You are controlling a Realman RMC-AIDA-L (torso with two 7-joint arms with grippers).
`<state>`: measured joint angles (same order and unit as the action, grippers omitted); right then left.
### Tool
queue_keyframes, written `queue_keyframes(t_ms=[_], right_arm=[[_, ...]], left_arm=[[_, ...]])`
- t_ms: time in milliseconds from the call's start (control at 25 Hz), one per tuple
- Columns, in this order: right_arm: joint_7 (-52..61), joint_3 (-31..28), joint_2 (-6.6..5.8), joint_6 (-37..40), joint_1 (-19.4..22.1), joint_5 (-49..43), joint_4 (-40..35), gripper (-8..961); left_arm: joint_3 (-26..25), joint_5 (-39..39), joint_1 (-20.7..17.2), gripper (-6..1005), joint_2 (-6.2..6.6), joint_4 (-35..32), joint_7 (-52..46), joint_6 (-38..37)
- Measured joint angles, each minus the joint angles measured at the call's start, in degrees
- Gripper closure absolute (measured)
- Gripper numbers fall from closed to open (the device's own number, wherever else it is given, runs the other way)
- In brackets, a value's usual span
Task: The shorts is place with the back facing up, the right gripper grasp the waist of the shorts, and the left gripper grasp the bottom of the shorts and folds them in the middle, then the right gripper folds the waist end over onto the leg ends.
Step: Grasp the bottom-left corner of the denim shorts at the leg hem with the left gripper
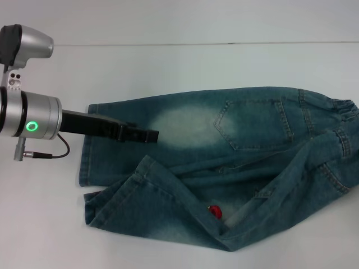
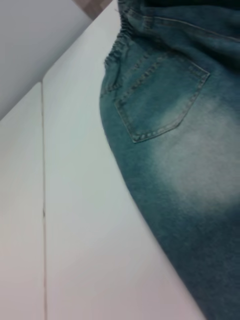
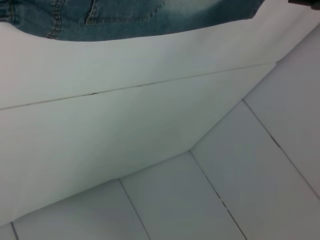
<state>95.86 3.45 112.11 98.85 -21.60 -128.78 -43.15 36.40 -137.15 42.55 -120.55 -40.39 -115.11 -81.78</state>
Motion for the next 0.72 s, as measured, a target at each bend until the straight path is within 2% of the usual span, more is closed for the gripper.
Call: queue_keyframes(t_ms=[80, 280, 720], right_arm=[[0.0, -0.1, 0.05, 0.0, 0.1, 0.0, 0.0, 838], [0.0, -0.2, 0.35, 0.0, 0.3, 0.4, 0.0, 837], [-0.1, 0.1, 0.78, 0.1, 0.5, 0.7, 0.0, 834]], left_arm=[[1.0, -0.2, -0.4, 201, 0.31, 0.0, -0.3, -0.2], [3.0, -0.3, -1.2, 170, 0.95, 0.6, -0.8, -0.4], [5.6, -0.4, -1.3, 132, 0.54, 2.2, -0.3, 1.0]])
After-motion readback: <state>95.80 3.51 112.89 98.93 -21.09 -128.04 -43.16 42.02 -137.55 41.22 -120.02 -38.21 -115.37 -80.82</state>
